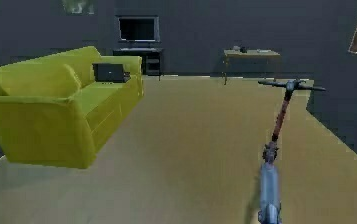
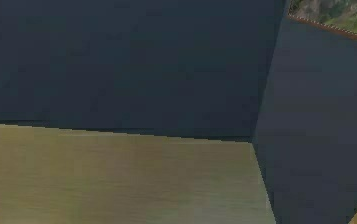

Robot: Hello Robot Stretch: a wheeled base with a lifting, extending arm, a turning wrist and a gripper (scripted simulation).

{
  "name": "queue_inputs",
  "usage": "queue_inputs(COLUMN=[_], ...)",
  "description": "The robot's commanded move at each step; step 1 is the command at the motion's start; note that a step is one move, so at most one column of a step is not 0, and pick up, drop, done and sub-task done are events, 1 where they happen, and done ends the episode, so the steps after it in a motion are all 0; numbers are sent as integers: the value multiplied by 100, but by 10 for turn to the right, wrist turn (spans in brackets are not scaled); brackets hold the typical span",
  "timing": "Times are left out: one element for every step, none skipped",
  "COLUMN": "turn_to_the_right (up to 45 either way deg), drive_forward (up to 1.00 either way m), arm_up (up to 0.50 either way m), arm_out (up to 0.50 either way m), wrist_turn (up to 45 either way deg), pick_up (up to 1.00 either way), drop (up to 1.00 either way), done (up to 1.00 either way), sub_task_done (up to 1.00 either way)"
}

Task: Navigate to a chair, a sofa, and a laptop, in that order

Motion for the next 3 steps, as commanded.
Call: queue_inputs(turn_to_the_right=[0, -270, 0], drive_forward=[35, 0, 95], arm_up=[0, 0, 0], arm_out=[0, 0, 0], wrist_turn=[0, 0, 0], pick_up=[0, 0, 0], drop=[0, 0, 0], done=[0, 0, 0], sub_task_done=[0, 0, 0])
